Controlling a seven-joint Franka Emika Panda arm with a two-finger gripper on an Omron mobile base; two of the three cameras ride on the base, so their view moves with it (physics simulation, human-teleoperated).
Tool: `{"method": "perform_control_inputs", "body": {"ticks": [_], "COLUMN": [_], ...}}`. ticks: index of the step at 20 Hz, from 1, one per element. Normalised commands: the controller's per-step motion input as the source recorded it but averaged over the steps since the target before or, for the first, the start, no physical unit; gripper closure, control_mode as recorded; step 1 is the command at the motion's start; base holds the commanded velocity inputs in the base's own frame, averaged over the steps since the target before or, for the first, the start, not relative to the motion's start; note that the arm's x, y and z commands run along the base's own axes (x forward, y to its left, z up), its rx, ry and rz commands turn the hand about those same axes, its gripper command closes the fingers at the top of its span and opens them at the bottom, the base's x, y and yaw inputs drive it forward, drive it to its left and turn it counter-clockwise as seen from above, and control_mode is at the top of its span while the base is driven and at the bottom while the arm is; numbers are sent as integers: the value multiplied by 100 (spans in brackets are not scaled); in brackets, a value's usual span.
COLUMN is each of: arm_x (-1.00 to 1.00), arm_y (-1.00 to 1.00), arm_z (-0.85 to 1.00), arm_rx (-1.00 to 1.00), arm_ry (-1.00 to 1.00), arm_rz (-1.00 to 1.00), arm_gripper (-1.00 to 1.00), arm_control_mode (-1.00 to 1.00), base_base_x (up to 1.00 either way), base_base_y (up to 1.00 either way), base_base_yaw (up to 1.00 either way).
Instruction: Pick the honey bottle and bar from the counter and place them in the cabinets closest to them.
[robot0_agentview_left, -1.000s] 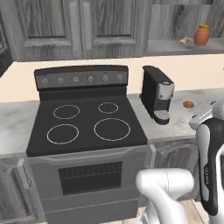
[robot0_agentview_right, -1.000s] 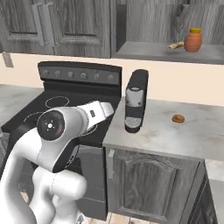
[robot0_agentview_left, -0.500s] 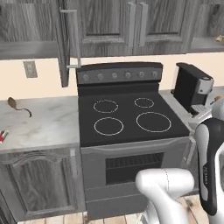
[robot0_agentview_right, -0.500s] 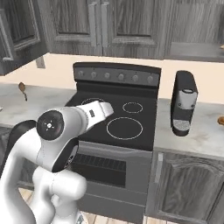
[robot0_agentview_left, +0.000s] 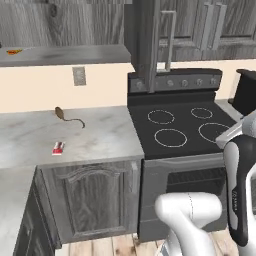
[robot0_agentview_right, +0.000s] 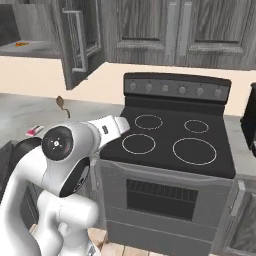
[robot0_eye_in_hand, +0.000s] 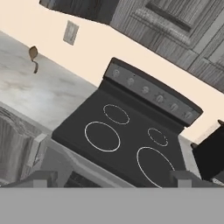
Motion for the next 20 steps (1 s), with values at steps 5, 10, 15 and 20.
{"method": "perform_control_inputs", "body": {"ticks": [5,10,15,20], "arm_x": [0,0,0,0], "arm_y": [0,0,0,0], "arm_z": [0,0,0,0], "arm_rx": [0,0,0,0], "arm_ry": [0,0,0,0], "arm_rz": [0,0,0,0], "arm_gripper": [-100,-100,-100,-100], "arm_control_mode": [100,100,100,100], "base_base_x": [-18,-14,-12,-11], "base_base_y": [87,86,80,66], "base_base_yaw": [0,0,0,0]}}
